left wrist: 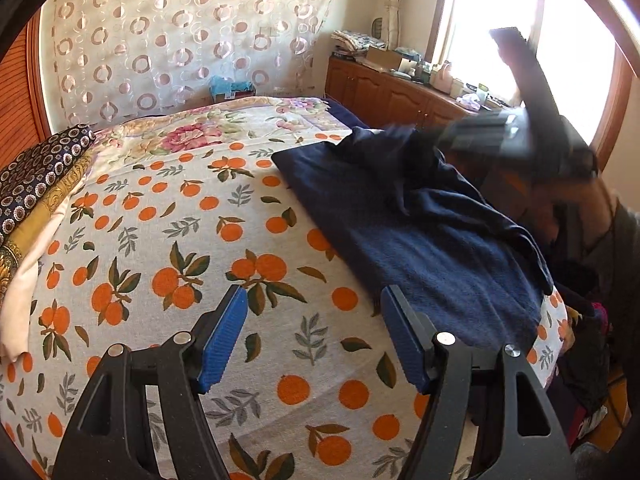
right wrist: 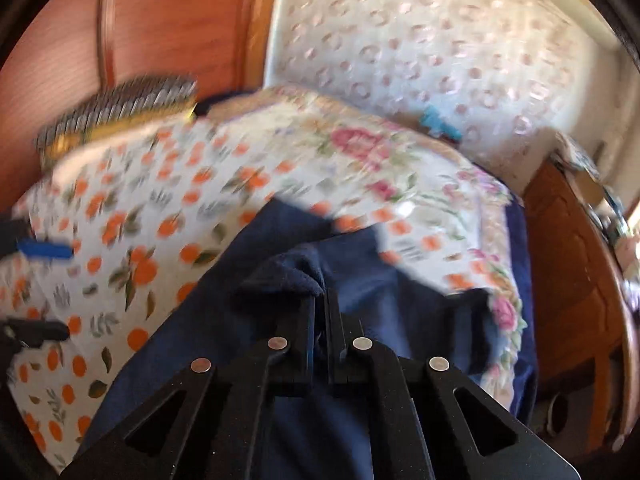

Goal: Fold small clothes

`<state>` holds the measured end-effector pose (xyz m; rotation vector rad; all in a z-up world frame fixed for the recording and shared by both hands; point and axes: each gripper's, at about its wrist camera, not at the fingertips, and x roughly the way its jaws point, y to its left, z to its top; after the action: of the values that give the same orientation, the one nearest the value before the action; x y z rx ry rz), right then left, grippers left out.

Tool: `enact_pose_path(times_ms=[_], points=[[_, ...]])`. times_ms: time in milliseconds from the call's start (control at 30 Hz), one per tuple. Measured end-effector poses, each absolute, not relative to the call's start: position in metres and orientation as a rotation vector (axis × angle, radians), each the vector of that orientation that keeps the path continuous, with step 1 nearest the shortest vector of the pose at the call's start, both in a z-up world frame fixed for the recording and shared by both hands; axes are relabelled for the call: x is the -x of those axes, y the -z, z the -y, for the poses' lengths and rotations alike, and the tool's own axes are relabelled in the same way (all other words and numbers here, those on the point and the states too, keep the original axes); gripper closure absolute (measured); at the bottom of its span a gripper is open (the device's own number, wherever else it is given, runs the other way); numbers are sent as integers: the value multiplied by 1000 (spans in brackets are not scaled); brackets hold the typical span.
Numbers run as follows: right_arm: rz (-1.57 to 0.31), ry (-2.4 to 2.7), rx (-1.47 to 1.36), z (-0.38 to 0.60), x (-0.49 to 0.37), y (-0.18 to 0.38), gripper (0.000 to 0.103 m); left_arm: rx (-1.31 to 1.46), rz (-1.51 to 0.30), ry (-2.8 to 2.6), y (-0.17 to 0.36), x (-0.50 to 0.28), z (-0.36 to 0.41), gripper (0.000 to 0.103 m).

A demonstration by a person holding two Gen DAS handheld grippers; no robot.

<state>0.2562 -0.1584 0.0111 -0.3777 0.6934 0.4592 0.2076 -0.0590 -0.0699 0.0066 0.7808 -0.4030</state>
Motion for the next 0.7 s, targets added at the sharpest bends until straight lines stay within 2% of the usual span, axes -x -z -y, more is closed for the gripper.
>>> enact_pose_path(times_ms=[133, 300, 367, 433, 633, 700], points=[[-665, -339, 291, 217, -277, -42, 100, -3, -777, 414, 69, -207, 64, 33], [-725, -160, 202, 260, -322, -31, 99, -17, -784, 432, 71, -207, 75, 33], [-739, -95, 171, 266, -331, -22, 79, -26, -785, 438, 72, -206, 78, 33], [-731, -8, 143, 271, -332, -16, 68, -35, -790, 446, 75, -204, 83, 33], [-734, -209, 96, 238, -307, -3, 66, -43, -804, 454, 81, -204, 92, 33], [-757, -275, 93, 229, -296, 1, 62, -45, -812, 458, 85, -205, 96, 33]])
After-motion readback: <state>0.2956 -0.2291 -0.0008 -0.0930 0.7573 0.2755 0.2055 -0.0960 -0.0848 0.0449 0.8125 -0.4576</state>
